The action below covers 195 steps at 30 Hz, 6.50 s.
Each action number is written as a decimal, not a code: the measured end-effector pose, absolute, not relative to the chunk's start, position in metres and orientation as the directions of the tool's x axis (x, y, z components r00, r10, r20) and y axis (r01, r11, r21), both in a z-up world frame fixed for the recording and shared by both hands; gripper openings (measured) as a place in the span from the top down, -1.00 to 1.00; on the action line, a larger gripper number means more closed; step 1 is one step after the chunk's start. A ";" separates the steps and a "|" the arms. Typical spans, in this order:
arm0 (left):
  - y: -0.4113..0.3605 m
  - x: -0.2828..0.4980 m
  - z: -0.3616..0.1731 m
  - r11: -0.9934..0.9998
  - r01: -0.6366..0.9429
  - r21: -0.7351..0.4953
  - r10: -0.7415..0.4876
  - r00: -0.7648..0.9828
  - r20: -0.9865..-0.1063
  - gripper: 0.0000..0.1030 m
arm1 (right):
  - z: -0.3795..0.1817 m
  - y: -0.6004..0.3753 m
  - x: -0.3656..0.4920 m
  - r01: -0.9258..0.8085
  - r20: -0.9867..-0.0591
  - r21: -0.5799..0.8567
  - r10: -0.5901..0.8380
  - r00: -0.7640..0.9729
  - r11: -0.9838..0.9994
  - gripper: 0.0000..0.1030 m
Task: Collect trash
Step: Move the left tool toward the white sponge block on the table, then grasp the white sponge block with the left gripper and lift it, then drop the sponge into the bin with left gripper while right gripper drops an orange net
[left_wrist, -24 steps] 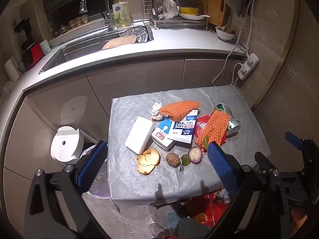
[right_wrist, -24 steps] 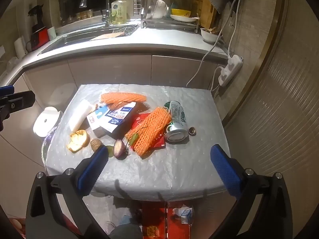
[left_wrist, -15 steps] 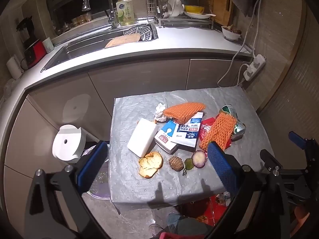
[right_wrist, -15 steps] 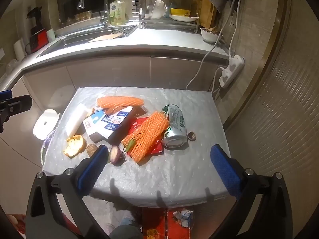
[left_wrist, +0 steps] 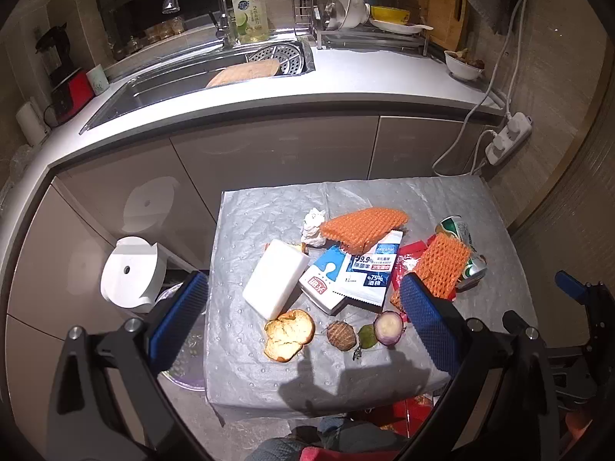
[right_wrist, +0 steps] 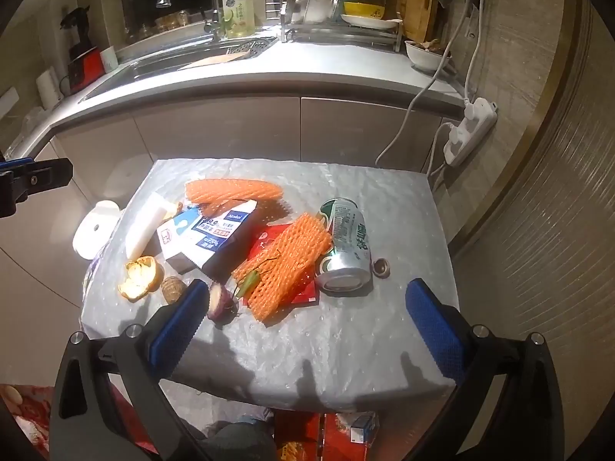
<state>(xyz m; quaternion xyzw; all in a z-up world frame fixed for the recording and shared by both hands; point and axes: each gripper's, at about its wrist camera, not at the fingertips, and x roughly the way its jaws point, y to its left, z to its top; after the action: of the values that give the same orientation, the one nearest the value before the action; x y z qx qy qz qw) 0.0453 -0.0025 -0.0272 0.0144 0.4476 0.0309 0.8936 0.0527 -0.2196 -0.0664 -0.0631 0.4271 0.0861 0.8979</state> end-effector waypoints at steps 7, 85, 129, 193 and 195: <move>-0.003 0.054 -0.031 0.996 -0.046 0.076 0.089 0.597 -0.797 -0.86 | -0.072 -0.220 0.066 -0.220 -0.797 -0.035 0.105 0.594 0.975 -0.96; 0.065 0.099 -0.126 0.993 0.113 0.013 -0.041 0.460 -0.887 -0.86 | -0.098 -0.204 0.085 -0.127 -0.826 0.016 0.085 0.557 0.992 -0.96; 0.109 0.102 -0.117 0.978 0.181 -0.101 -0.171 0.432 -0.885 0.70 | -0.128 -0.198 0.105 -0.101 -0.876 0.091 0.128 0.465 0.991 -0.96; 0.276 0.053 -0.264 0.998 0.028 -0.050 -0.055 0.219 -0.974 0.66 | -0.084 0.102 0.071 -0.644 -0.862 0.208 0.450 0.235 0.736 0.68; 0.277 0.054 -0.272 0.999 0.033 -0.041 -0.047 0.202 -0.978 0.55 | -0.088 0.105 0.066 -0.644 -0.868 0.216 0.446 0.219 0.734 0.68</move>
<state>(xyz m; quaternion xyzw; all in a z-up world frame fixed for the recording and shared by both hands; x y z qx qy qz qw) 0.0539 0.2767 -0.2719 -0.0055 0.6312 -0.0259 0.7752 0.0657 0.1055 -0.0876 -0.0955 0.5168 0.3517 0.7747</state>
